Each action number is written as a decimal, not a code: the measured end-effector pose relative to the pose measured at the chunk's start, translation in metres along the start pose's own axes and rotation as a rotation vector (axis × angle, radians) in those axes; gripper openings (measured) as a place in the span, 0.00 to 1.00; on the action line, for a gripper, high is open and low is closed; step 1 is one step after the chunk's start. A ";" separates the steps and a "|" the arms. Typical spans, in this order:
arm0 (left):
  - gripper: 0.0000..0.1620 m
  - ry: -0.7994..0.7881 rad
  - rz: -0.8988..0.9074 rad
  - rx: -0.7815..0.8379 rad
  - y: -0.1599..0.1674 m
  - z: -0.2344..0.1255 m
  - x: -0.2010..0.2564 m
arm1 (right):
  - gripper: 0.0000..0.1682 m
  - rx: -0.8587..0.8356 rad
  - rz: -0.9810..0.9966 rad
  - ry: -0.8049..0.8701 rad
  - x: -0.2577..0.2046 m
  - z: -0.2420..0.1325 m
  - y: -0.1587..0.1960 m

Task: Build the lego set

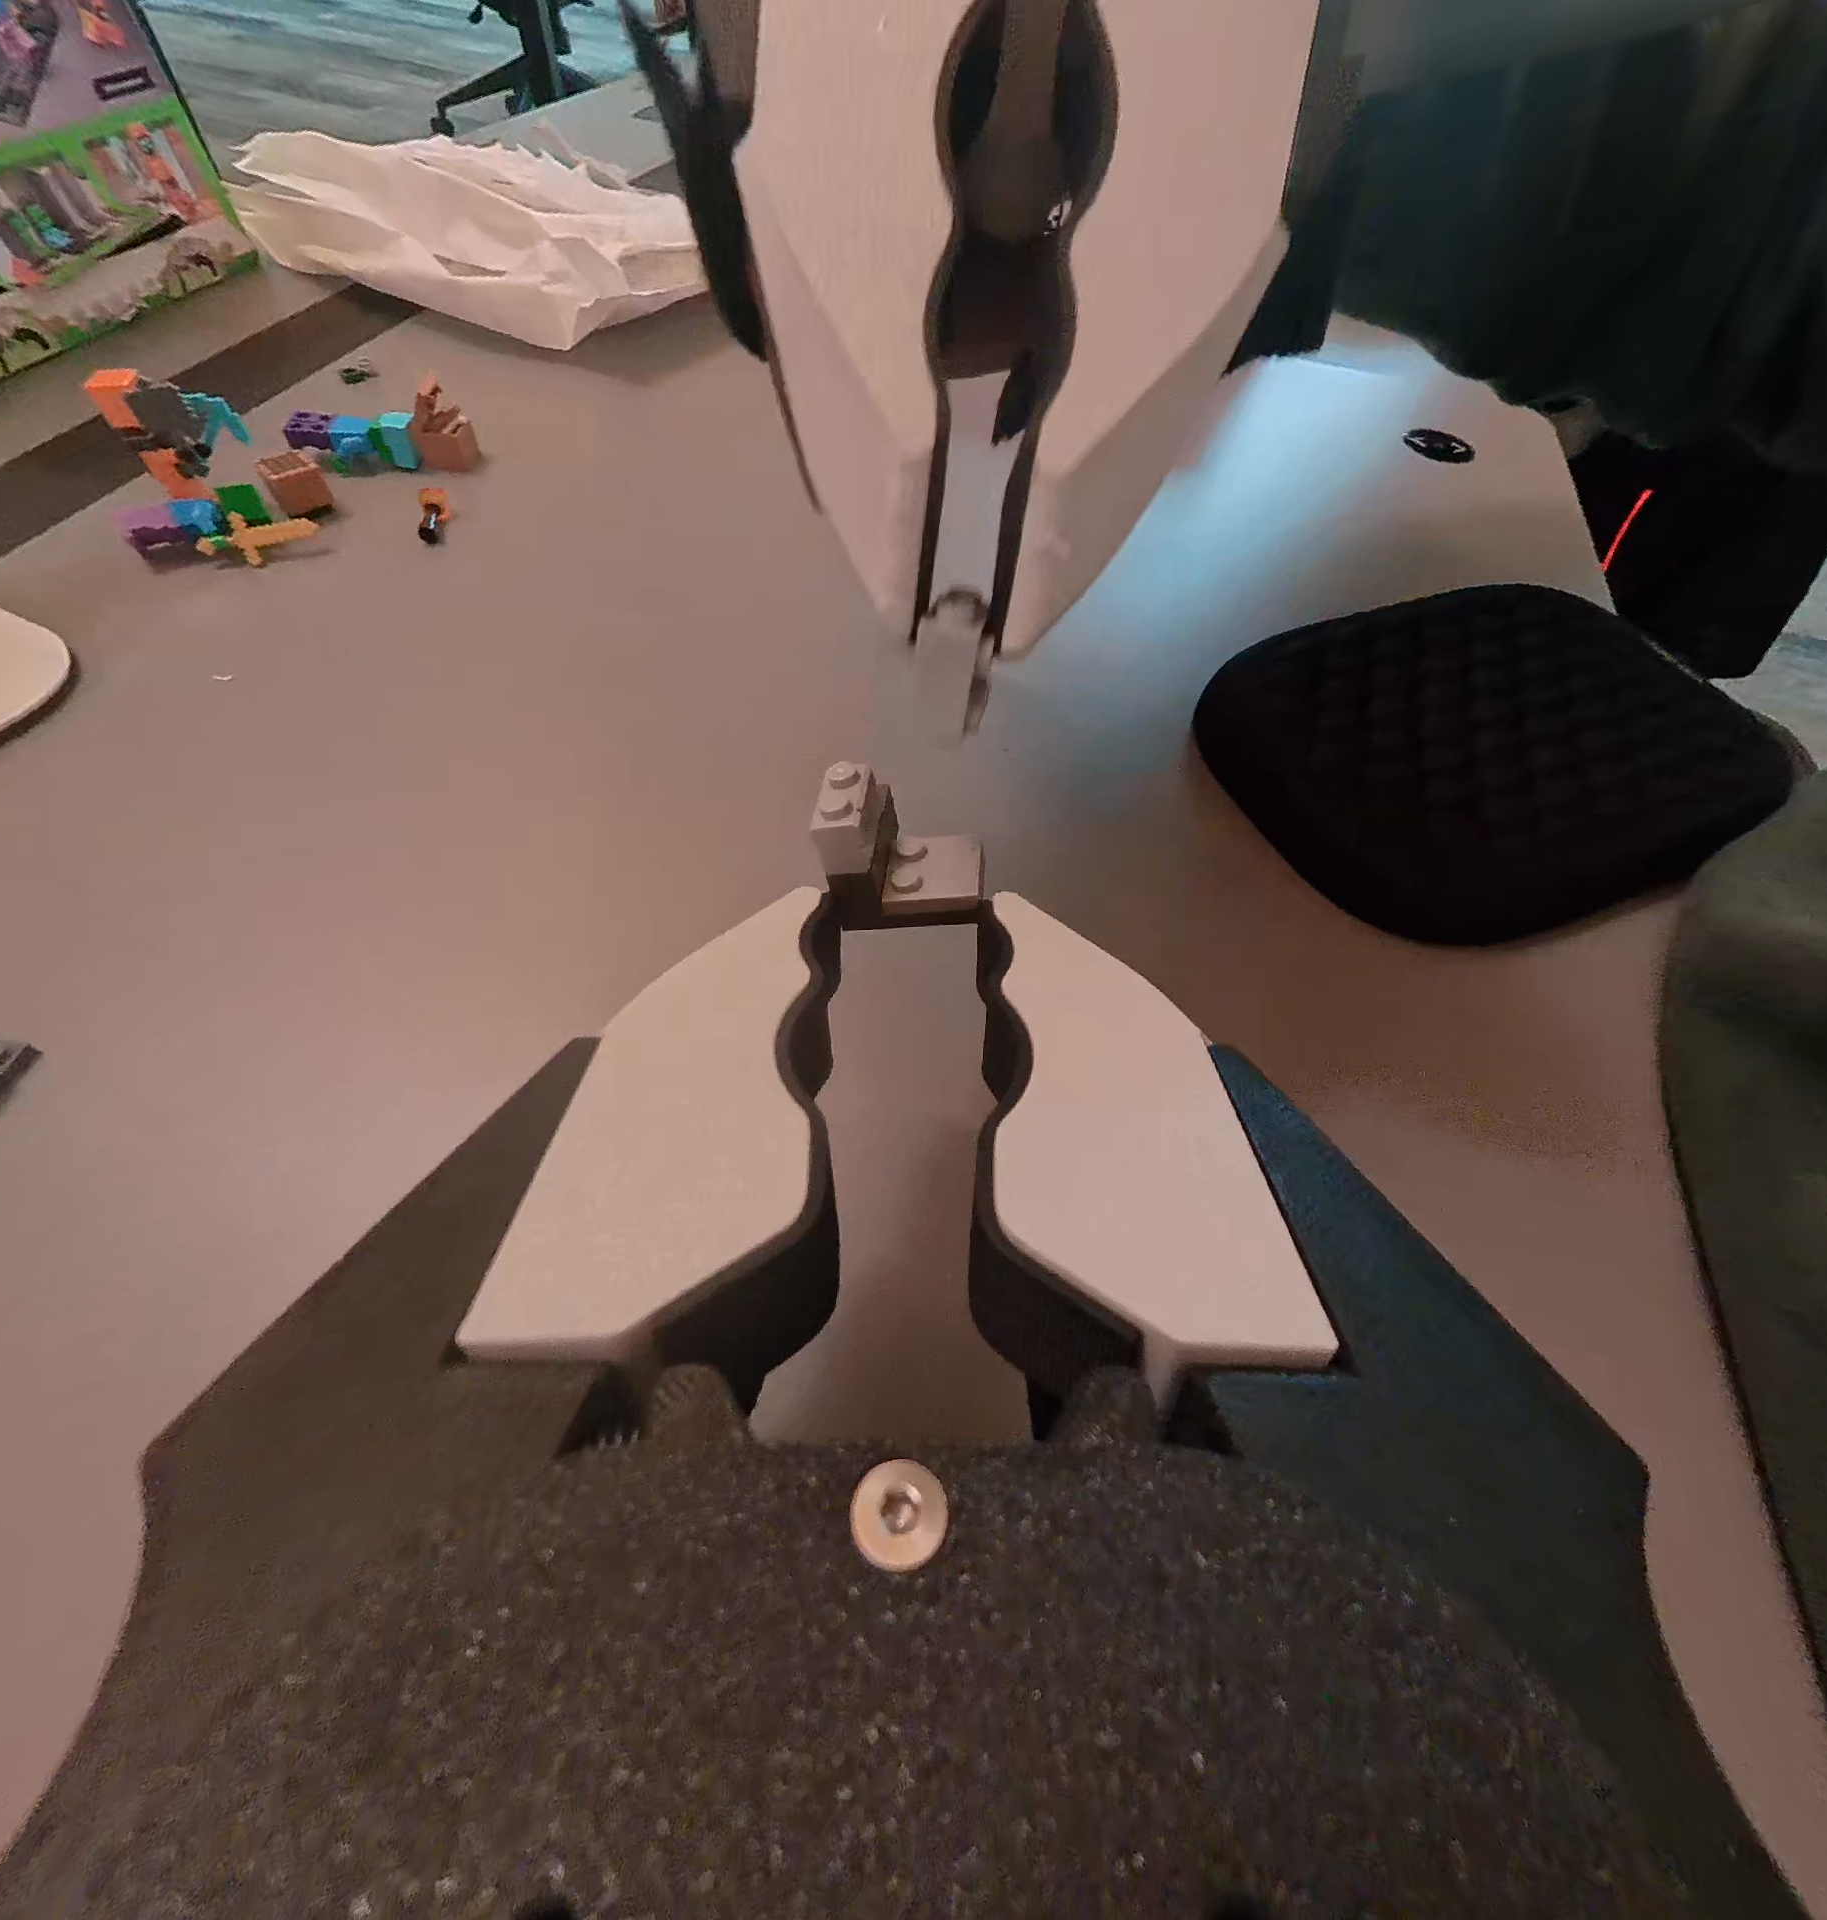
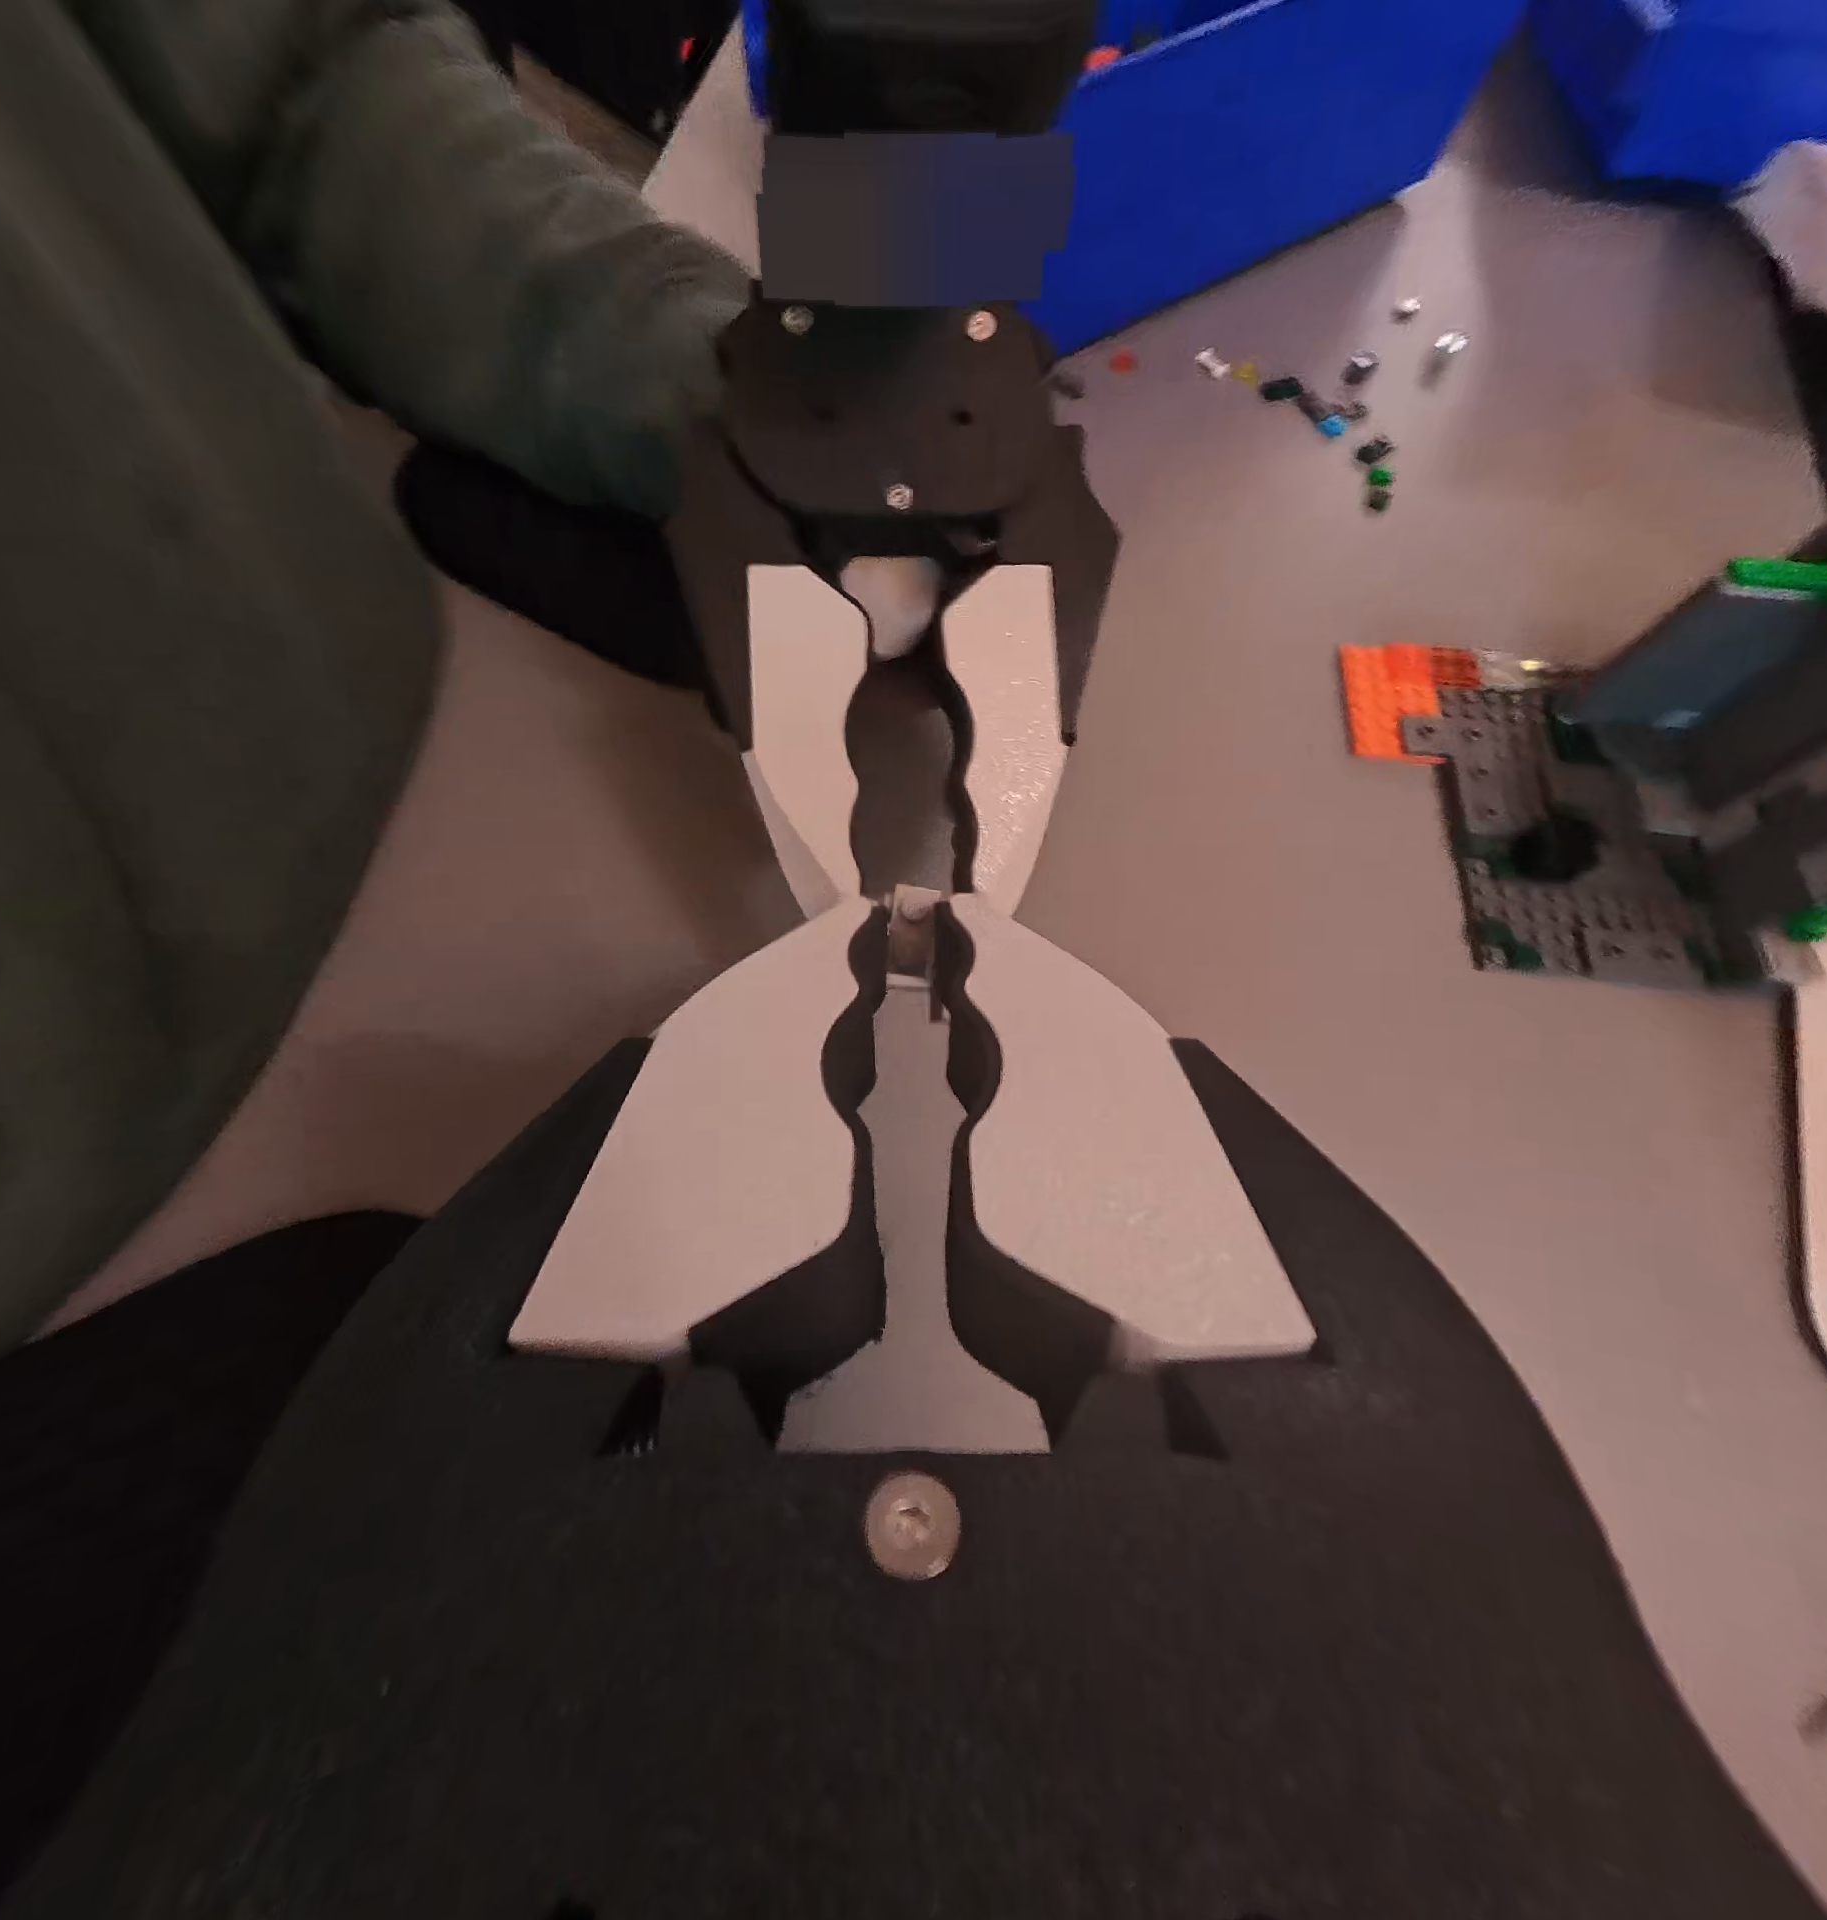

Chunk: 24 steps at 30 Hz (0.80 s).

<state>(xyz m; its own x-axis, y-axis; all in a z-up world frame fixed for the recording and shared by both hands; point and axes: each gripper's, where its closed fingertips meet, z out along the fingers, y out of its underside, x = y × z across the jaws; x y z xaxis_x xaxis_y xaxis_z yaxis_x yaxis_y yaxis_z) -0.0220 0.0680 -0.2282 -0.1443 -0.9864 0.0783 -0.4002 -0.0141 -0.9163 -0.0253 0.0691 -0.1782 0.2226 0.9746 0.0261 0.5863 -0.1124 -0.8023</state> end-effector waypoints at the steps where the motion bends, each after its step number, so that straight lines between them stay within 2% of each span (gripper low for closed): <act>1: 0.15 0.004 0.006 0.001 -0.001 0.000 0.002 | 0.05 -0.029 -0.019 -0.006 -0.002 0.005 0.001; 6: 0.15 0.021 0.020 -0.001 -0.002 -0.003 0.006 | 0.05 -0.092 -0.033 -0.045 -0.004 0.019 0.012; 14: 0.15 0.043 0.013 -0.013 0.001 -0.003 0.007 | 0.05 -0.189 -0.070 -0.019 -0.003 0.020 0.015; 24: 0.15 0.060 0.002 0.005 -0.003 -0.005 0.010 | 0.10 -0.175 -0.057 -0.021 -0.004 0.017 0.009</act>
<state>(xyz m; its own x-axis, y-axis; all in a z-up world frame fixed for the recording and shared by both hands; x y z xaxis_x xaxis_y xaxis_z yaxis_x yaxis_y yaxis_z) -0.0267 0.0593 -0.2232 -0.1988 -0.9750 0.0994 -0.3950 -0.0131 -0.9186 -0.0341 0.0675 -0.1955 0.1701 0.9839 0.0545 0.7241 -0.0873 -0.6841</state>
